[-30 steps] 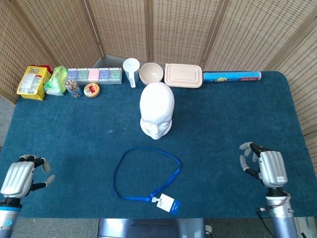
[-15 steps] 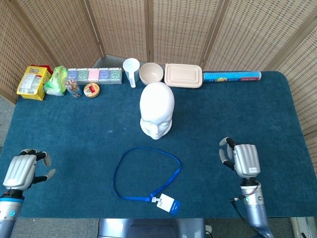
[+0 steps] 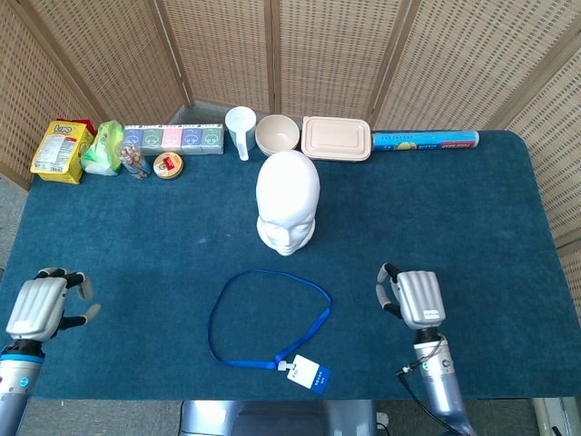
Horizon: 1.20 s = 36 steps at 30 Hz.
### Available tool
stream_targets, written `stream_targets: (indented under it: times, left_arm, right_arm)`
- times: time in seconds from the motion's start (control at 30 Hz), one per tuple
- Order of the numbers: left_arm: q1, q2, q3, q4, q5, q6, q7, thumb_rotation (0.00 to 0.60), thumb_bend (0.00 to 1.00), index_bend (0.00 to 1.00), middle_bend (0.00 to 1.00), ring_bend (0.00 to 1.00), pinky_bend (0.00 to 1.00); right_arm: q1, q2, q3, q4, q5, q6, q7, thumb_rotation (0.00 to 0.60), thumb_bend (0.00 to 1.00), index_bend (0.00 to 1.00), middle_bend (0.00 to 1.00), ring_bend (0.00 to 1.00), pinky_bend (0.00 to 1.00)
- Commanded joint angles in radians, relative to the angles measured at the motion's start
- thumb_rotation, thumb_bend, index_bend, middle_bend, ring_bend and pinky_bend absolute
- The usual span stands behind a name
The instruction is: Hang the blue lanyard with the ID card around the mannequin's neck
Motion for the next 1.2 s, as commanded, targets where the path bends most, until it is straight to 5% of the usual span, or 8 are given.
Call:
stream_targets:
  times: [0.03,0.4,0.6,1.2]
  left_arm:
    - [-0.009,0.0,-0.003,0.005,-0.004,-0.01,-0.001,0.6,0.22,0.61,0.59,0.42,0.28]
    - [-0.055,-0.025,-0.019,0.039,0.005,-0.034,0.021,0.599,0.23,0.61,0.59,0.42,0.29]
    - [-0.07,-0.058,-0.033,0.04,-0.013,-0.025,0.051,0.6,0.23,0.59,0.59,0.42,0.37]
    - [-0.118,-0.109,-0.023,-0.002,-0.068,-0.084,0.12,0.599,0.23,0.56,0.59,0.42,0.37]
  right_arm:
    - [0.011,-0.028,-0.007,-0.01,0.022,-0.015,-0.041,0.555,0.41,0.53,0.92,1.0,1.0]
    - [0.037,-0.11,-0.005,-0.006,0.091,-0.03,-0.167,0.555,0.28,0.53,0.93,1.0,1.0]
    - [0.052,-0.14,0.003,0.007,0.135,-0.043,-0.219,0.557,0.27,0.53,0.93,1.0,1.0]
    - [0.113,-0.215,0.026,0.047,0.224,-0.085,-0.307,0.561,0.27,0.53,0.93,1.0,1.0]
